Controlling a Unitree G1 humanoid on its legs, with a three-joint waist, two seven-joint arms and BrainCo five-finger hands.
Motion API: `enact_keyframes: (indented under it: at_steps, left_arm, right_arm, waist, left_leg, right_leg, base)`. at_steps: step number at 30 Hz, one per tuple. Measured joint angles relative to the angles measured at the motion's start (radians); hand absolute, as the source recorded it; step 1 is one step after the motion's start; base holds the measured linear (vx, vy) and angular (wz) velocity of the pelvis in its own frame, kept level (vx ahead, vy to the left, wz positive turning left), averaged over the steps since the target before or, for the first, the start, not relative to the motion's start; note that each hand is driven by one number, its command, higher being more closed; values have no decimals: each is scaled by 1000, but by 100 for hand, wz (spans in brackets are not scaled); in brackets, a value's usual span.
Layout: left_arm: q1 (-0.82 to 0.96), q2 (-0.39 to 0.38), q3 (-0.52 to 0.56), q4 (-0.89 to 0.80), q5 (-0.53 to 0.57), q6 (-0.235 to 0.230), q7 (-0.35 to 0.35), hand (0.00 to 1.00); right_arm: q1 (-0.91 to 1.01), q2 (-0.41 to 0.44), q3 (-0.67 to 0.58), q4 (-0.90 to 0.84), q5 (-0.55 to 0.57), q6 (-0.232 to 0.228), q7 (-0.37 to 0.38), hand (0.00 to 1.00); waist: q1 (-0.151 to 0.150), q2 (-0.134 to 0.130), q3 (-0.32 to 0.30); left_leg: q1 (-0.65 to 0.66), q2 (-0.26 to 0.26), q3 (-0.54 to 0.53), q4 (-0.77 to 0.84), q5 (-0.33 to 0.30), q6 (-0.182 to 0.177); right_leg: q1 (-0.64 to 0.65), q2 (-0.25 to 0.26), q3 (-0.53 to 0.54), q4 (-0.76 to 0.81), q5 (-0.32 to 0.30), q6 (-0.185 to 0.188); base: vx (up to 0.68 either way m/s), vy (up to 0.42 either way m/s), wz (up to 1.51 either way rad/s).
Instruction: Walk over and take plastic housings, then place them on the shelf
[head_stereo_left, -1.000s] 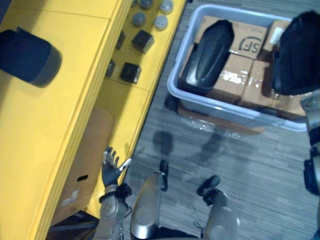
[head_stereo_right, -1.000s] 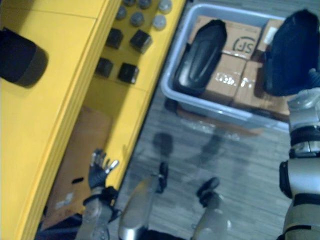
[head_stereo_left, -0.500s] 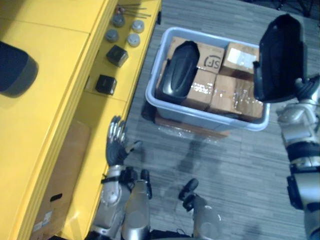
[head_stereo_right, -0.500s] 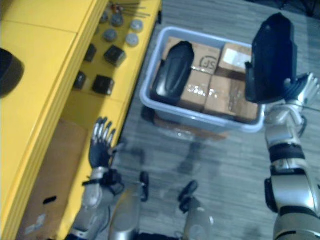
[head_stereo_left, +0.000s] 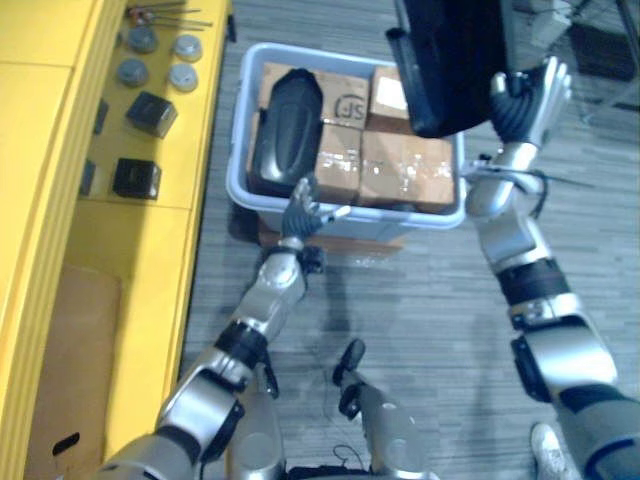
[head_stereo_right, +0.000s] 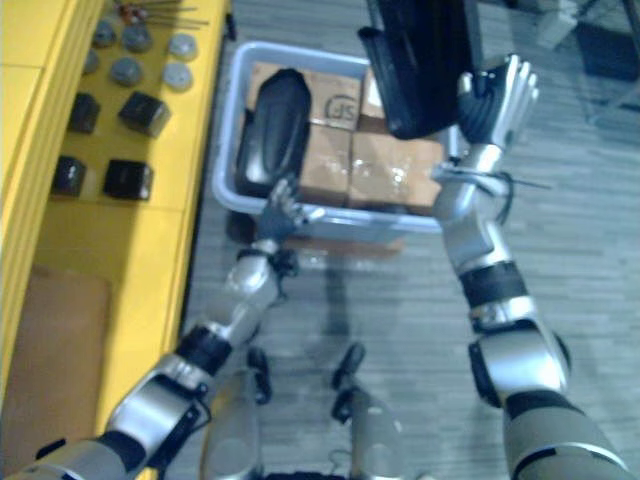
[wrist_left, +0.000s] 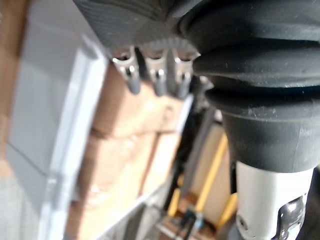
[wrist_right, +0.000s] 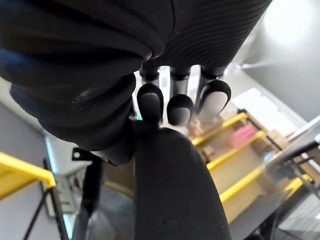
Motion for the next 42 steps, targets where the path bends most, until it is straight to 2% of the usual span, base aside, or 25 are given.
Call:
enact_keyframes:
  at_steps: [4,8,12,14,17,21,23,27,35,41,42]
  left_arm:
    - [-25,-26,1,47,-31,-14,54,0]
    - [-25,-52,0,65,-31,-23,101,0]
    - [-27,-54,2,67,-39,-42,119,0]
    - [-27,-57,1,72,-49,-45,117,0]
    - [-27,-68,3,78,-118,-60,98,0]
    - [-27,-78,3,78,-197,-116,34,0]
    - [-29,-79,3,76,-197,-138,10,0]
    - [-29,-79,7,76,-232,-146,-1,0]
    - [-29,-79,13,79,-298,-146,-34,0]
    - [-29,-82,35,85,-302,-165,-34,0]
    - [-29,-82,40,89,-301,-178,-28,100]
  right_arm:
    - [29,45,23,-94,-57,-34,9,100]
    - [83,72,53,-105,-108,-77,19,100]
    - [133,107,63,-105,-136,-91,51,100]
    - [145,107,64,-105,-139,-98,51,100]
    - [145,108,80,-105,-147,-99,51,100]
    - [151,119,112,-98,-163,-102,51,100]
    - [159,122,113,-96,-165,-122,51,100]
    - [166,124,133,-95,-167,-139,51,100]
    - [191,136,151,-95,-175,-141,51,100]
    - [239,136,155,-139,-156,-179,51,100]
    - [256,136,161,-157,-153,-185,51,100]
  waist:
    - [-16,-5,-1]
    - [-32,-12,-5]
    - [-38,-42,-25]
    - [-39,-47,-28]
    - [-40,-47,-28]
    - [-41,-46,-28]
    - [-38,-46,-31]
    - [-38,-46,-32]
    - [-37,-46,-32]
    - [-37,-44,-33]
    - [-38,-42,-34]
  left_leg:
    - [27,13,30,-6,-3,-5]
    - [67,12,40,-24,-2,-9]
    - [83,13,59,-35,-1,-11]
    - [83,12,59,-35,-1,-11]
    - [84,10,59,-35,0,-11]
    - [101,6,58,-40,0,-11]
    - [99,4,57,-40,-1,-11]
    - [95,3,57,-40,-1,-11]
    - [91,1,56,-39,-1,-11]
    - [89,2,56,-34,-6,-12]
    - [89,2,56,-33,-8,-12]
  right_leg:
    - [2,13,30,-4,5,-3]
    - [34,17,38,-16,5,-3]
    - [35,20,54,-25,8,-4]
    - [36,21,54,-28,10,-3]
    - [38,20,55,-30,12,-2]
    - [66,21,53,-54,20,-1]
    - [67,21,52,-61,24,0]
    - [67,22,53,-70,29,-1]
    - [67,27,51,-76,29,-1]
    - [67,30,52,-76,29,-1]
    - [67,30,52,-77,29,-1]
  base:
    - [-39,29,-24]
    - [5,33,-8]
    - [15,53,-11]
    - [12,54,-1]
    - [7,70,1]
    - [4,66,2]
    - [-13,86,2]
    - [-14,81,0]
    - [13,81,0]
    - [1,78,0]
    - [-3,73,-1]
